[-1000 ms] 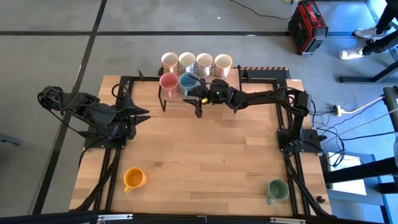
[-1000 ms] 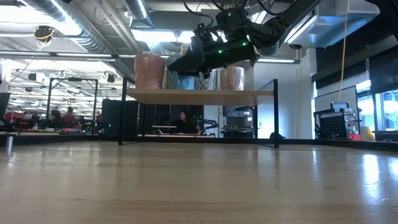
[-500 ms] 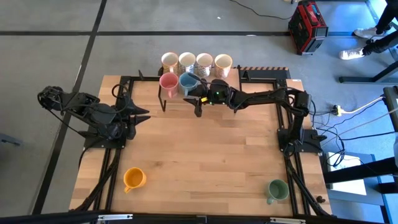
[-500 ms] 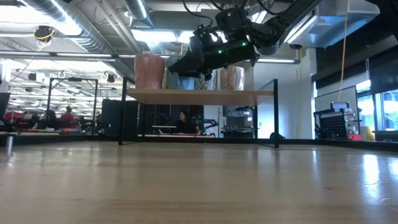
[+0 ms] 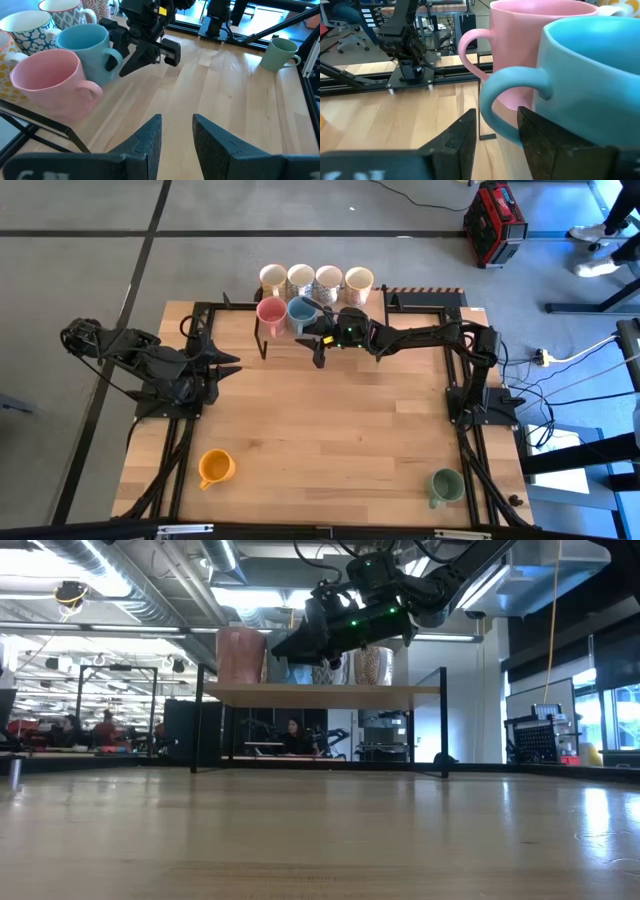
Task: Place coffee mugs
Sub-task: Put the blue mug on the shelf
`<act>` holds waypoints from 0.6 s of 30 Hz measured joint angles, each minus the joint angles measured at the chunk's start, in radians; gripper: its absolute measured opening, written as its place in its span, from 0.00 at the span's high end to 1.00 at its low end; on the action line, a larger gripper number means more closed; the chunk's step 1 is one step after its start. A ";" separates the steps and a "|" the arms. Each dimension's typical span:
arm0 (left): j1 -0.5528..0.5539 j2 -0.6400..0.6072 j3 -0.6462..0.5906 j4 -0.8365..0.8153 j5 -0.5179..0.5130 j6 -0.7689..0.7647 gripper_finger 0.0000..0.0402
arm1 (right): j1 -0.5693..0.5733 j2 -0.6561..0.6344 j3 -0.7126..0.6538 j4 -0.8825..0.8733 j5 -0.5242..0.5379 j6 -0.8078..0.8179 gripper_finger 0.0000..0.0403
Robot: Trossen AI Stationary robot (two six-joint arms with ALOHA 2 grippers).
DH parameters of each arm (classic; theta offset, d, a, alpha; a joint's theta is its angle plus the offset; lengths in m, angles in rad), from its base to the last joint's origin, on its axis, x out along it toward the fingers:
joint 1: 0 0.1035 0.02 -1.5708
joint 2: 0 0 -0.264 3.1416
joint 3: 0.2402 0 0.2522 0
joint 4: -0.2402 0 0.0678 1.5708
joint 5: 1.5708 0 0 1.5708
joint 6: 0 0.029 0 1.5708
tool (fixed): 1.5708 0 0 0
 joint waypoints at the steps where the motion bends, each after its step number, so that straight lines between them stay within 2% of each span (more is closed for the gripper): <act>1: 0.000 0.000 0.000 0.000 0.000 0.000 0.74 | 0.000 0.000 0.000 0.000 0.000 0.000 0.65; 9: 0.000 0.000 0.000 0.000 0.005 -0.001 0.74 | 0.000 0.000 0.000 -0.003 -0.025 -0.004 0.49; 18: 0.000 0.000 0.000 0.001 0.007 -0.008 0.74 | 0.000 -0.052 -0.002 -0.107 -0.016 -0.003 0.49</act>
